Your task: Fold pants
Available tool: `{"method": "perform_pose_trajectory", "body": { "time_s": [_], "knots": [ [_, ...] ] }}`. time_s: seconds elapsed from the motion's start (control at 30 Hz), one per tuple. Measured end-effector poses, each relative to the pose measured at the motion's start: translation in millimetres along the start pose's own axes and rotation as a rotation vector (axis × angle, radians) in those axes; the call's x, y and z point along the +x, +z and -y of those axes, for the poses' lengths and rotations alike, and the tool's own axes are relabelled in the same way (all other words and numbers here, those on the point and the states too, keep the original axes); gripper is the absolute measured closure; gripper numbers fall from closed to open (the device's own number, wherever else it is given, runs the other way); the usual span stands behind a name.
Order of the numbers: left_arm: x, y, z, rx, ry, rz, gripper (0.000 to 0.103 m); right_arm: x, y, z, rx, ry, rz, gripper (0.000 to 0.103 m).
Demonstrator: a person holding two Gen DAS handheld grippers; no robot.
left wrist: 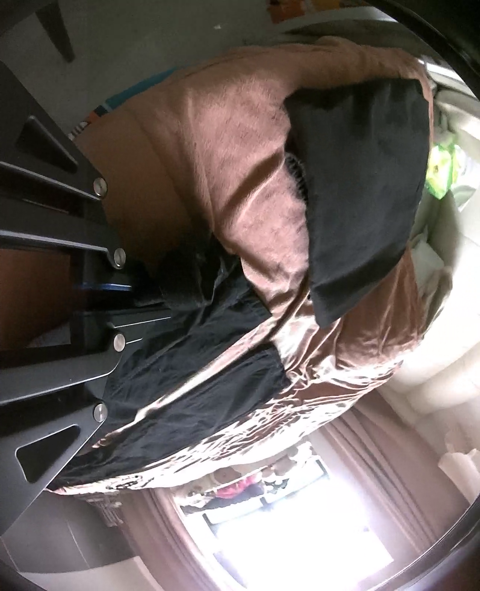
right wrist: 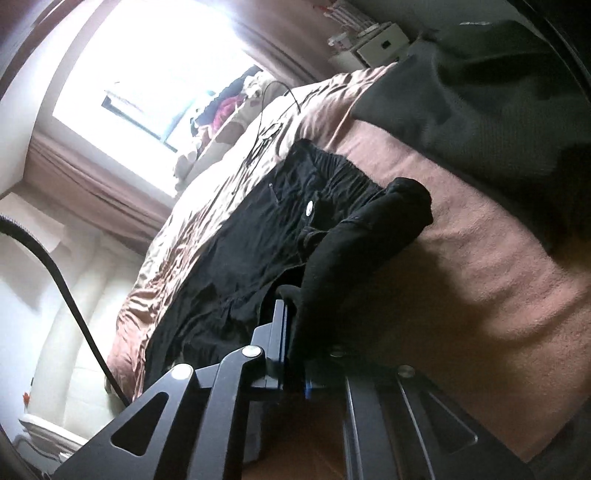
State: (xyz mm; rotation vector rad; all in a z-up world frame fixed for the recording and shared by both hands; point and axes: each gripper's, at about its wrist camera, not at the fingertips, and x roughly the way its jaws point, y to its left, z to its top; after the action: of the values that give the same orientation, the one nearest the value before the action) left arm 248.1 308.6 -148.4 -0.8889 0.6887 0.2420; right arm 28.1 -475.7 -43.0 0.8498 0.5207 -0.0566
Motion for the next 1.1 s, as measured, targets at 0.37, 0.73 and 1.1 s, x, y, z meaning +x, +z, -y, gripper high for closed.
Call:
{"method": "perform_pose_trajectory", "body": {
  "time_s": [0.37,0.73,1.1],
  "knots": [
    [28,-17,-22,-0.073,0.046,-0.088,0.093,24,-2,30,0.063,-0.061,-0.08,0.083],
    [-5,23,20,-0.032,-0.021,0.016,0.1,-17,19,1,0.032,0.027,0.044,0.103],
    [-5,83,89,0.066,-0.083,0.081,0.101,-43,46,-47,0.002,0.101,0.127,0.103]
  ]
}}
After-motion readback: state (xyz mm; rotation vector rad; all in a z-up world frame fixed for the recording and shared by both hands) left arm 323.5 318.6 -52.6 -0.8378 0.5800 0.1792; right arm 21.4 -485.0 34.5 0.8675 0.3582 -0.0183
